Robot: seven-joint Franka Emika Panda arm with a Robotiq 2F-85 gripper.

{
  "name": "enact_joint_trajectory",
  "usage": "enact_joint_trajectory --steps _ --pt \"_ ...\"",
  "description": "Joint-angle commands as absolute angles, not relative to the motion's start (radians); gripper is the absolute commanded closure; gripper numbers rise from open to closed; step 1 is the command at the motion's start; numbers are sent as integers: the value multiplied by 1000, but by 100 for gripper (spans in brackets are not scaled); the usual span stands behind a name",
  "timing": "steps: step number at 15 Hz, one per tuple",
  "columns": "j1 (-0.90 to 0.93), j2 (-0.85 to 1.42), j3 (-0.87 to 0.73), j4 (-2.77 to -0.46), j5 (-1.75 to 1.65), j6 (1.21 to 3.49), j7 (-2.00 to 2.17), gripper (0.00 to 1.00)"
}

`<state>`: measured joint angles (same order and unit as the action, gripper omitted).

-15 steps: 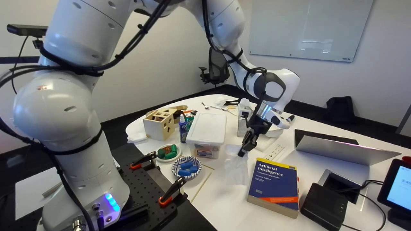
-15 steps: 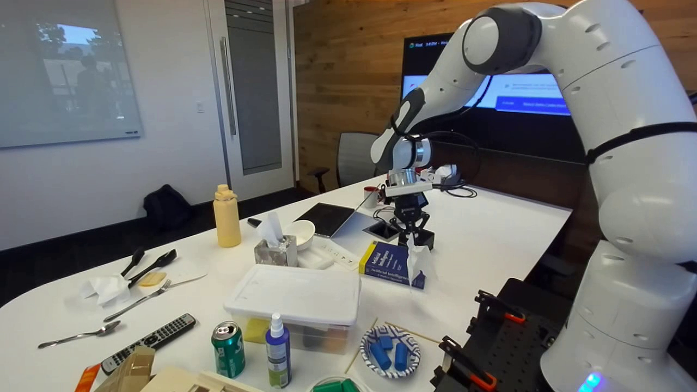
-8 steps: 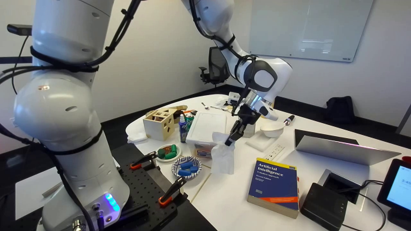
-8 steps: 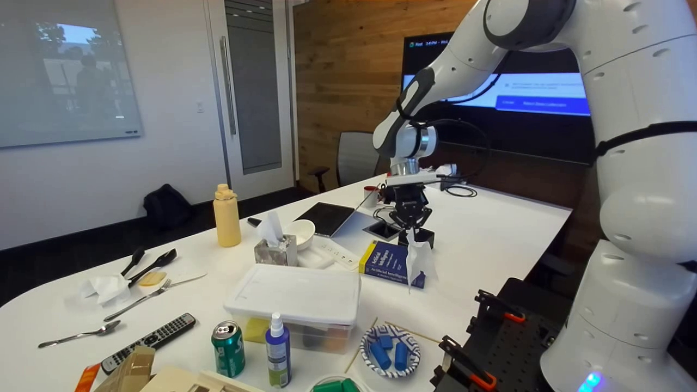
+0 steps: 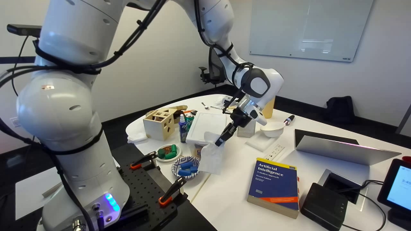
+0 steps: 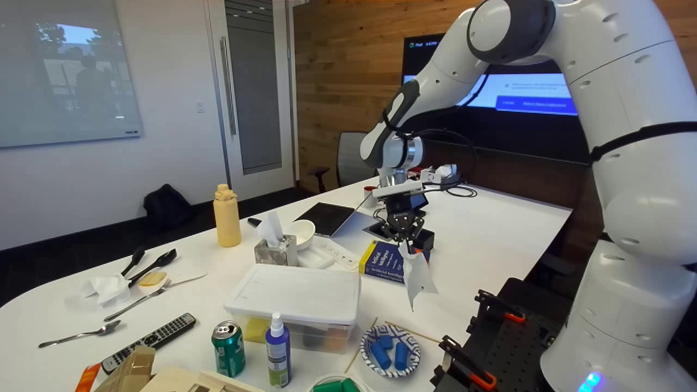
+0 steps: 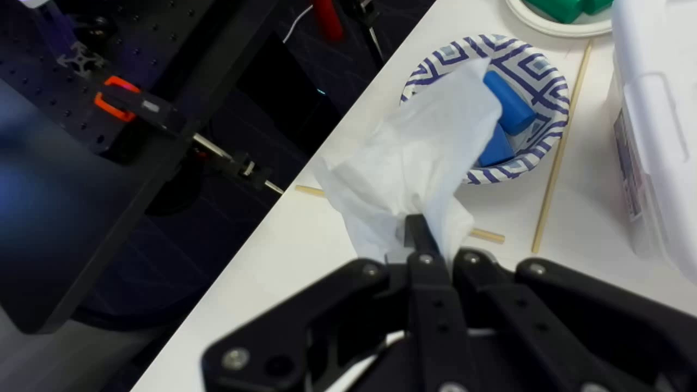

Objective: Use the tissue to wipe the book

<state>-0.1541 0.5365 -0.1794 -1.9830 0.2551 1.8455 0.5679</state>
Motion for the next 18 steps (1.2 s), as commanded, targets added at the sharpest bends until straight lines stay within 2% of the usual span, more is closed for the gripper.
enact_joint_trajectory --steps 1,10,11,13,18 --pt "-133 635 -187 -1863 264 1796 643 100" --pt "-124 850 -189 -1630 254 1799 745 100" --pt "-124 862 -190 -1616 253 1800 755 73" --pt "-128 878 -192 -1593 253 1799 763 68" --pt "-143 866 -208 -1578 247 1796 751 28"
